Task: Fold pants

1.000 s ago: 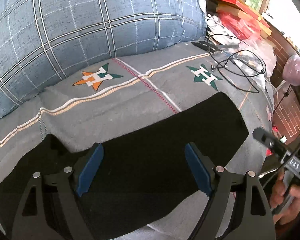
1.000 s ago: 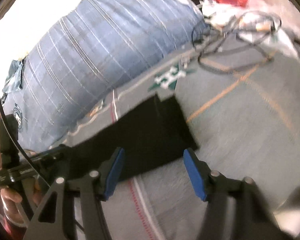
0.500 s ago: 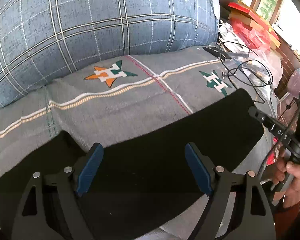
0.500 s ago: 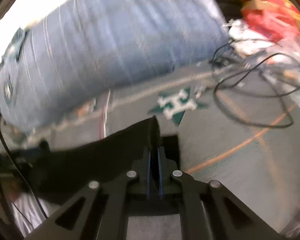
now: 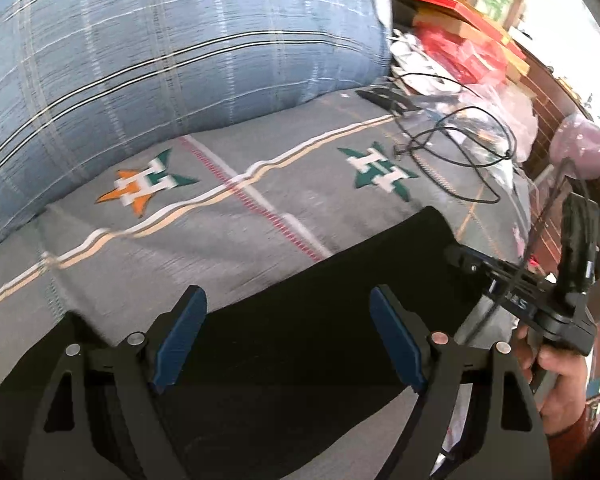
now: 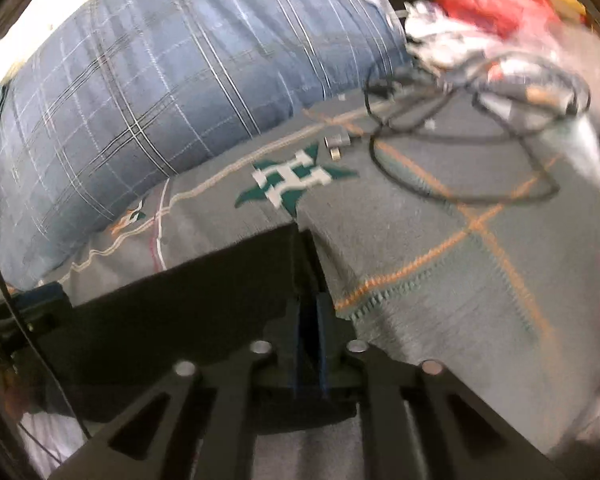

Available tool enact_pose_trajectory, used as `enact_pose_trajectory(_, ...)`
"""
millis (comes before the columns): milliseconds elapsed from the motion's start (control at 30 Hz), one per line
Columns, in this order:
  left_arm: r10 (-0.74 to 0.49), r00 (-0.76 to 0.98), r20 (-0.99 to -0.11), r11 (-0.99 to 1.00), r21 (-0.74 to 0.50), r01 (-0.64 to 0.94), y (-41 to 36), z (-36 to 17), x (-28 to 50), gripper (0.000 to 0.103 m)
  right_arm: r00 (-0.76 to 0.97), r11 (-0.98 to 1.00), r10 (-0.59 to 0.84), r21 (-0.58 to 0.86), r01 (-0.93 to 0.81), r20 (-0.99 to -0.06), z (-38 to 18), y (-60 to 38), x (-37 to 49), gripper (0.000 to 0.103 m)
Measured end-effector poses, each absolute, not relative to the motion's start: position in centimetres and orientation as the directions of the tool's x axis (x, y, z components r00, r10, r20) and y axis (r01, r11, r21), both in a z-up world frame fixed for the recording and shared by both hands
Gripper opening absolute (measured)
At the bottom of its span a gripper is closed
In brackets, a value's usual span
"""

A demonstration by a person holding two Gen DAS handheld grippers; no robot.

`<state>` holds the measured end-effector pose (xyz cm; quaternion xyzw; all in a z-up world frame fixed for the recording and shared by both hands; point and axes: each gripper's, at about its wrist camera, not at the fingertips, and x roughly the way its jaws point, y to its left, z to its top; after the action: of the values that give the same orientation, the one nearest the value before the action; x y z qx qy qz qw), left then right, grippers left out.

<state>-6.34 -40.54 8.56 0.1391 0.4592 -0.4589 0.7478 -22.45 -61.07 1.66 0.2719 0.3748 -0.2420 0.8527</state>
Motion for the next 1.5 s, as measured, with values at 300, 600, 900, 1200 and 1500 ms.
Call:
enact_pose_trajectory(300, -0.564, -0.065, -0.823, 0.290, -0.271, 0.918, -48.3, 7.3, -7.6, 0.084, 0.693, 0.621, -0.062, 0.516, 0.590, -0.718, 1.1, -59.8, -28.2, 0.058)
enact_pose_trajectory(600, -0.508, -0.205, -0.837, 0.157, -0.324, 0.933, -55.0, 4.7, -8.8, 0.087, 0.746, 0.639, -0.089, 0.537, 0.551, -0.660, -0.2, -59.4, -27.6, 0.058)
enact_pose_trajectory(900, -0.556, -0.171, -0.814, 0.055, -0.241, 0.969, -57.1, 4.6, -11.7, 0.045, 0.742, 0.645, -0.104, 0.523, 0.557, -0.662, -0.6, -60.4, -25.7, 0.013)
enact_pose_trajectory(1200, -0.658, -0.225, -0.718, 0.064, -0.351, 0.934, -52.2, 9.7, -9.4, 0.010, 0.807, 0.775, -0.138, 0.445, 0.449, -0.574, 5.0, -56.6, -25.2, 0.012)
enact_pose_trajectory(1500, -0.775, -0.011, -0.632, 0.272, -0.349, 0.897, -37.3, 16.8, -2.4, 0.016, 0.874, 0.919, 0.058, 0.367, 0.142, -0.482, 11.1, -46.6, -19.2, 0.012)
